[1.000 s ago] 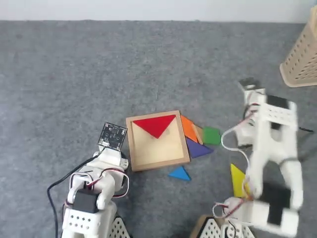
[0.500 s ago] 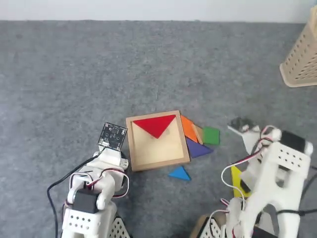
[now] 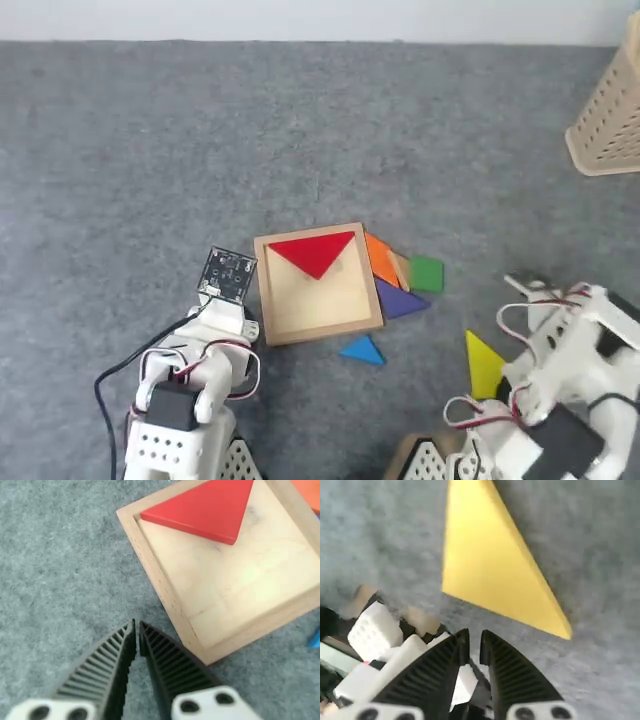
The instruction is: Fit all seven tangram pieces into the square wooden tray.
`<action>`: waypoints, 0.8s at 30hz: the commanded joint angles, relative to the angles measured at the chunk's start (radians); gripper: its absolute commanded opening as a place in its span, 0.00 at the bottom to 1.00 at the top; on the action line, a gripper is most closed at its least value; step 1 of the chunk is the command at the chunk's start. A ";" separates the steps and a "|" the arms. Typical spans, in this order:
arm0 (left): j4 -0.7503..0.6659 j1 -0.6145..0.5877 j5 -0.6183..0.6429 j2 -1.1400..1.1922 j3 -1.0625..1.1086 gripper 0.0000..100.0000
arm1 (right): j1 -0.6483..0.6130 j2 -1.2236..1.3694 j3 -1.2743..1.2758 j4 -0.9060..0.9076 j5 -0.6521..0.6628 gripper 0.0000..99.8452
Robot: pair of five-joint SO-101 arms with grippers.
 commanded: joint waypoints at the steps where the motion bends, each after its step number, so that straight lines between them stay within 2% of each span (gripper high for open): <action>1: 0.006 -0.003 0.006 -0.020 -0.018 0.01 | 0.108 0.012 -0.006 -0.073 0.018 0.05; 4: 0.006 -0.003 0.006 -0.020 -0.018 0.01 | 0.122 0.015 0.003 -0.133 0.015 0.05; 8: 0.006 -0.003 0.006 -0.020 -0.018 0.01 | 0.045 0.015 0.005 -0.143 -0.017 0.05; 14: 0.006 -0.003 0.006 -0.020 -0.018 0.01 | -0.148 0.015 0.003 -0.282 -0.215 0.05; 19: 0.006 -0.003 0.006 -0.020 -0.018 0.01 | -0.360 0.013 -0.034 -0.280 -0.358 0.05; 24: 0.006 -0.003 0.006 -0.020 -0.018 0.01 | -0.498 0.013 -0.135 -0.251 -0.505 0.05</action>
